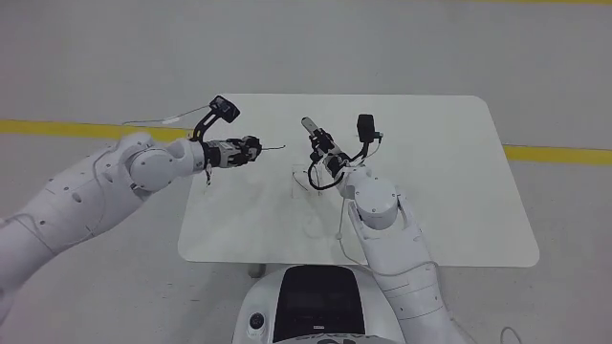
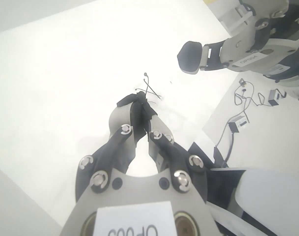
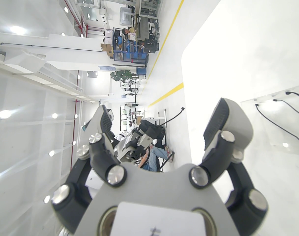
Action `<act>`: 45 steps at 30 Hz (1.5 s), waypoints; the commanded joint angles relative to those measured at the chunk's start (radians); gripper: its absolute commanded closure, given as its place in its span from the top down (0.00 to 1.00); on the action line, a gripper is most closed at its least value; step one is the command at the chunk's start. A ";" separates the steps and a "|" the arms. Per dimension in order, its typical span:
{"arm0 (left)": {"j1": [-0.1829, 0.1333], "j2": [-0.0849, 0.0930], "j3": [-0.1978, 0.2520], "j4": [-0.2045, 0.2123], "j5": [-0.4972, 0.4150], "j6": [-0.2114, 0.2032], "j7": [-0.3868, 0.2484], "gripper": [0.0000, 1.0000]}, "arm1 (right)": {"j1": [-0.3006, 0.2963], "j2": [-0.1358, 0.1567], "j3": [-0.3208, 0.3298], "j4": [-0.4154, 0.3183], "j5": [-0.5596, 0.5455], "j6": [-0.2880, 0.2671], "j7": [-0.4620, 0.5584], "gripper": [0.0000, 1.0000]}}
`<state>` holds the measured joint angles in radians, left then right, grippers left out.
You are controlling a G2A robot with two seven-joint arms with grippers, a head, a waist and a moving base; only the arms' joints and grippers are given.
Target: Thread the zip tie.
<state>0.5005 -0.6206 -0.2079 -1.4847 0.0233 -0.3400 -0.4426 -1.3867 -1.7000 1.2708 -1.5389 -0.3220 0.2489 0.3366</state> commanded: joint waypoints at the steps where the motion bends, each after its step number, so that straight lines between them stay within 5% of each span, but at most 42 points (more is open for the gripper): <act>1: -0.005 0.001 -0.009 -0.002 -0.022 0.000 -0.056 0.00 | 0.000 0.000 0.000 0.000 0.000 0.000 0.000 1.00; 13: 0.048 0.007 -0.096 -0.002 -0.168 0.000 -0.206 0.00 | 0.000 0.000 0.000 0.000 0.000 0.000 0.000 1.00; 23: 0.165 -0.033 -0.280 0.057 -0.317 0.000 -0.402 0.00 | 0.000 0.000 0.000 0.000 0.000 0.000 0.000 1.00; 35: 0.184 -0.037 -0.296 0.079 -0.351 0.000 -0.396 0.00 | 0.000 0.000 0.000 0.000 0.000 0.000 0.000 1.00; 39: 0.198 -0.040 -0.338 0.099 -0.473 0.000 -0.519 0.00 | 0.000 0.000 0.000 0.000 0.000 0.000 0.000 1.00; 45: 0.252 -0.062 -0.460 0.177 -0.639 0.000 -0.742 0.00 | 0.000 0.000 0.000 0.000 0.000 0.000 0.000 1.00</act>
<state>0.7413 -0.6762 -0.6448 -1.3248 -0.5923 -0.3400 -1.1432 -1.3867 -1.7000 1.2708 -1.5389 -0.3220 0.2489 0.3366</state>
